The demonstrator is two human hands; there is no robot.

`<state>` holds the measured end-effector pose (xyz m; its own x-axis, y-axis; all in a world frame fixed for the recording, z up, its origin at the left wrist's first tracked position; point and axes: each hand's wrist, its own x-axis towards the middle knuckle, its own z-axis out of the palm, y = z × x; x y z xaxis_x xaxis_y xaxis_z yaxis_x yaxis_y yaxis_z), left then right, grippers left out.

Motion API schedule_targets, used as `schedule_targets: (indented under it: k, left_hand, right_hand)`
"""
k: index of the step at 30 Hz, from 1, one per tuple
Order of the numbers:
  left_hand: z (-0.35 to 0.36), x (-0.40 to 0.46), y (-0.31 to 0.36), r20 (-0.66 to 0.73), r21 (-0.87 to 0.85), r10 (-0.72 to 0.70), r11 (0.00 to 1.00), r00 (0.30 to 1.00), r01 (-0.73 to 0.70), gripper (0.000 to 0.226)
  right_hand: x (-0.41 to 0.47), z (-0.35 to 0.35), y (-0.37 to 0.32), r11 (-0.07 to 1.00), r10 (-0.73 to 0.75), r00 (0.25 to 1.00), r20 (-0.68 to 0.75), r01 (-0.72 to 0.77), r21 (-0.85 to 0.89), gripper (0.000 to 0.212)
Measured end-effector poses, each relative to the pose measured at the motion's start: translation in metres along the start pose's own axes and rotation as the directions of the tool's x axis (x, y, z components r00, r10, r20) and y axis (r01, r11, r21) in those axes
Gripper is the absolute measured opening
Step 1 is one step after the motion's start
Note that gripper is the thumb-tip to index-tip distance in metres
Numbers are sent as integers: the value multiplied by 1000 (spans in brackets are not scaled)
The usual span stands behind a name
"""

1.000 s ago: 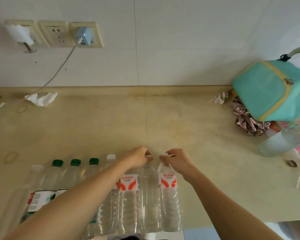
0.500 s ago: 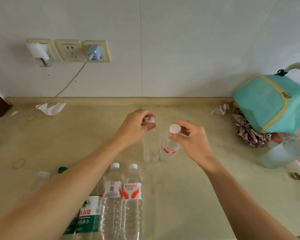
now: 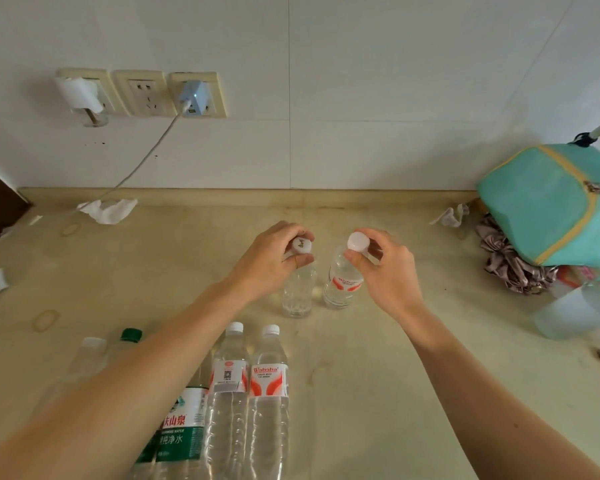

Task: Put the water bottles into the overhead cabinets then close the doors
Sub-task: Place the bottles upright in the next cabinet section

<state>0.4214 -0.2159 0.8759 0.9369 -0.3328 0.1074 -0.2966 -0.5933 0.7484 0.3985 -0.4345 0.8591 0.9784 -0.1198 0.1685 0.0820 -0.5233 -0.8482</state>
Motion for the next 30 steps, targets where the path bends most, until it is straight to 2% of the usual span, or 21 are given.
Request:
schedule_targets:
  k: [5,8,10,13,16,21,30]
  left_hand:
    - [4,1,-4,-16,-41,-1,999,1000,0,34]
    - [8,-1,-13,-31,-69,-25,997,999,23,53]
    - [13,-2,-19,-18,-68,-60,996,998,58,69]
    - [24,-5,-27,24,-95,-145,985,989,147,89]
    - [37,-12,-37,48,-164,-216,961,975,221,96]
    - [54,-26,-52,63,-245,-342,905,938,347,83]
    - [75,-28,-64,50,-326,-434,844,899,426,73]
  right_hand:
    - [4,6,0,999,-45,999,10,45,-30,29]
    - [2,7,5,999,-42,999,-2,42,-19,35]
    - [-3,8,12,1000,-14,1000,-4,14,24,50]
    - [-10,11,28,992,88,995,36,-91,91,83]
    - [-15,17,51,975,185,975,123,-197,99,99]
    - [-19,33,86,946,293,922,252,-318,66,88]
    - [-8,47,92,923,306,916,258,-352,157,63]
